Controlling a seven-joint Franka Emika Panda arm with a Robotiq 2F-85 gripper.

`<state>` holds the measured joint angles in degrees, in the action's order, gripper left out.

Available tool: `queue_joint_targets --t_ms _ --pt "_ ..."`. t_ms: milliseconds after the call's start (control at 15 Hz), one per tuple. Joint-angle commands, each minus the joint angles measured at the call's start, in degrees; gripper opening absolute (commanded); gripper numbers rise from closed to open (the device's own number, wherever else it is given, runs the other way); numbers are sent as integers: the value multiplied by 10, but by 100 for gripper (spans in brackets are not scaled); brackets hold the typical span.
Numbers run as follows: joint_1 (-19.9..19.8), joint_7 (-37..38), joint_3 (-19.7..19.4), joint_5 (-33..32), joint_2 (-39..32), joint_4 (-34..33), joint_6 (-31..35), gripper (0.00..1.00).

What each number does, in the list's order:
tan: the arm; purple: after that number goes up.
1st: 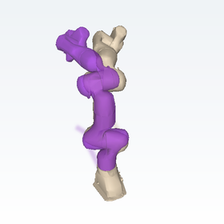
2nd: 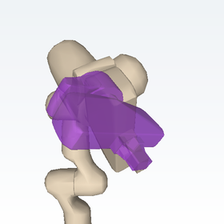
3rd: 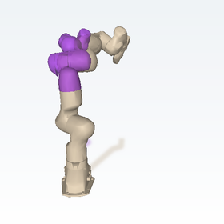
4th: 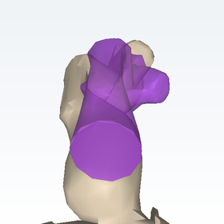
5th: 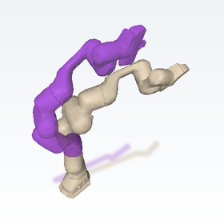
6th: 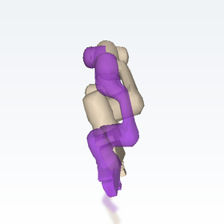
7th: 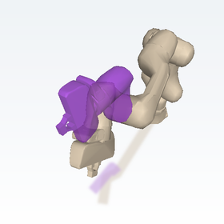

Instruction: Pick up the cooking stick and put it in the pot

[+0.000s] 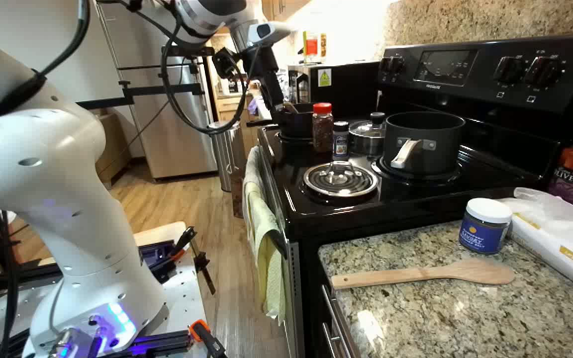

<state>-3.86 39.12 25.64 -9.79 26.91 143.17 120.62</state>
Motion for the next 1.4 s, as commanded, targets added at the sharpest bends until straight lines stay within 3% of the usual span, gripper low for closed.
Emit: queue_joint_targets --t_ms 0,267,600,1067,1333 --pt "28 12 -25 -15 -6 -1 -3 100" --pt "32 4 -36 -4 -7 -6 -5 100" --pt "43 -25 -126 63 6 -21 -12 100" --pt "11 -72 -217 85 21 -4 -3 100" --pt "-29 -76 -243 60 21 2 5 100"
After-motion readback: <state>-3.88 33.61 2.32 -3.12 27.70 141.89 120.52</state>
